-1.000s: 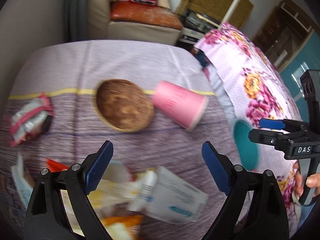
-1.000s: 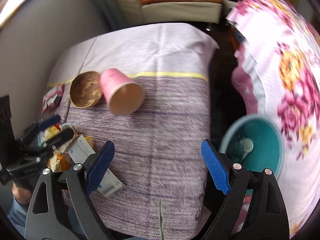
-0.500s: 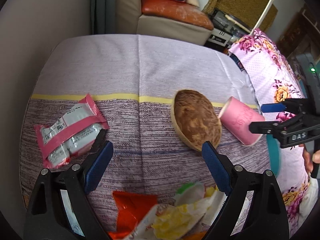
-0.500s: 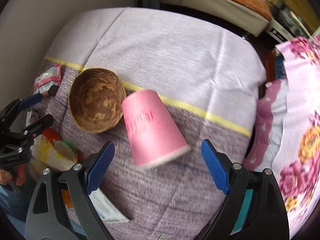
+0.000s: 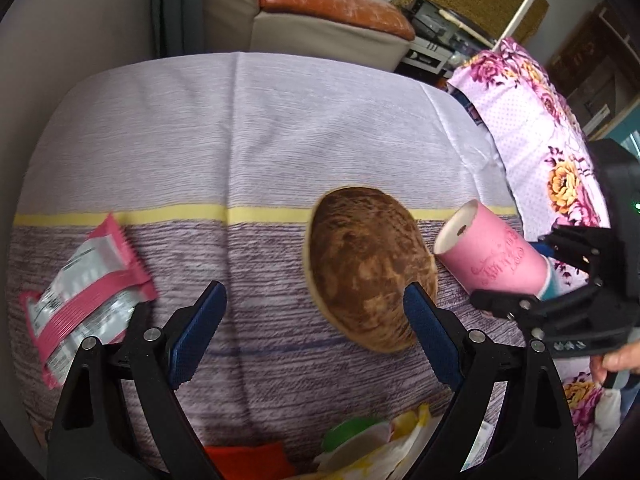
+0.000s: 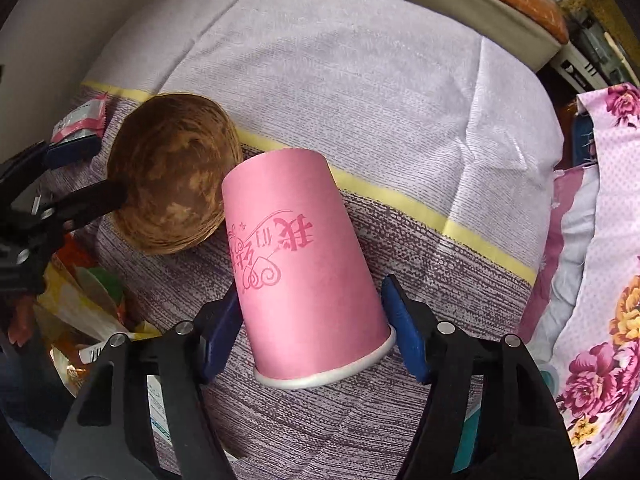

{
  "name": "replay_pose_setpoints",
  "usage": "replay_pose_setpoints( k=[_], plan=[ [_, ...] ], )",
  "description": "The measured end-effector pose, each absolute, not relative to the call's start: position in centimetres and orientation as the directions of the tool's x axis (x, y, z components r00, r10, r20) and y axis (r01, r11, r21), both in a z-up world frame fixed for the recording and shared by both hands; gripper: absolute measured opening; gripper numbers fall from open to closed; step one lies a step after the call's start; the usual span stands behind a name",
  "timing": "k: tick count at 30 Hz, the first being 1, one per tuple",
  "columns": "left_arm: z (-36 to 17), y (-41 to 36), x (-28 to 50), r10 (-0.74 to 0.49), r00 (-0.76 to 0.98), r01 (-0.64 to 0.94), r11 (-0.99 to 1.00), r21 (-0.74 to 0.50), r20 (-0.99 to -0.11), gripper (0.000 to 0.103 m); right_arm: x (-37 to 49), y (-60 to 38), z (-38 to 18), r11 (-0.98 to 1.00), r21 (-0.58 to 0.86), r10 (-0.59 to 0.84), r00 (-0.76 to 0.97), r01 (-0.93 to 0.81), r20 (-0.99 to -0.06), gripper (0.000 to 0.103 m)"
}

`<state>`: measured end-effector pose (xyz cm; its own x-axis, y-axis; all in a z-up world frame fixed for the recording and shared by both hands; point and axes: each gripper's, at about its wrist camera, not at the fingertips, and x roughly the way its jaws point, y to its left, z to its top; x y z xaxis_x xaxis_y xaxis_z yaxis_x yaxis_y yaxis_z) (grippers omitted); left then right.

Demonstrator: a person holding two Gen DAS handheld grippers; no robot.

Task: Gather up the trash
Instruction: 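Grasp the coconut-shell bowl with the left tool while the right tool grasps the pink cup, then carry bowl and pink cup over the teal bin and lower them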

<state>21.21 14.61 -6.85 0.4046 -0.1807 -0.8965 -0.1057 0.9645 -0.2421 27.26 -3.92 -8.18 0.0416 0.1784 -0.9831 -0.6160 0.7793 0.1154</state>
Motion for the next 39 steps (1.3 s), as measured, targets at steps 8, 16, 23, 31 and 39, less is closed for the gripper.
replay_pose_setpoints(
  k=[8,16,23,31,39],
  plan=[
    [-8.7,12.5,22.8,-0.152,0.36,-0.077,0.978,-0.192,-0.921,0.02,26.6,-8.0,-7.1,0.837,0.184,0.265,0.086,-0.516,-0.961,0.064],
    [-4.4,10.1,20.9,-0.055,0.501,-0.067,0.993,-0.101,-0.863,0.009,25.2,-12.9,-5.7,0.874,0.277,0.359,0.148,-0.398,-0.921,0.064],
    [-1.4,7.5,19.5,-0.053,0.549,-0.041,0.995,-0.089,-0.834,0.009,23.2,-16.8,-4.0,0.881,0.35,0.423,0.198,-0.317,-0.884,0.064],
    [0.2,2.4,18.3,-0.103,0.559,0.03,0.994,-0.105,-0.823,0.009,21.1,-22.4,-2.5,0.884,0.414,0.463,0.286,-0.216,-0.839,0.064],
    [0.2,-5.7,17.6,-0.183,0.527,0.149,0.981,-0.121,-0.83,0.009,18.5,-31.4,-1.5,0.885,0.461,0.45,0.394,-0.073,-0.801,0.064]
  ],
)
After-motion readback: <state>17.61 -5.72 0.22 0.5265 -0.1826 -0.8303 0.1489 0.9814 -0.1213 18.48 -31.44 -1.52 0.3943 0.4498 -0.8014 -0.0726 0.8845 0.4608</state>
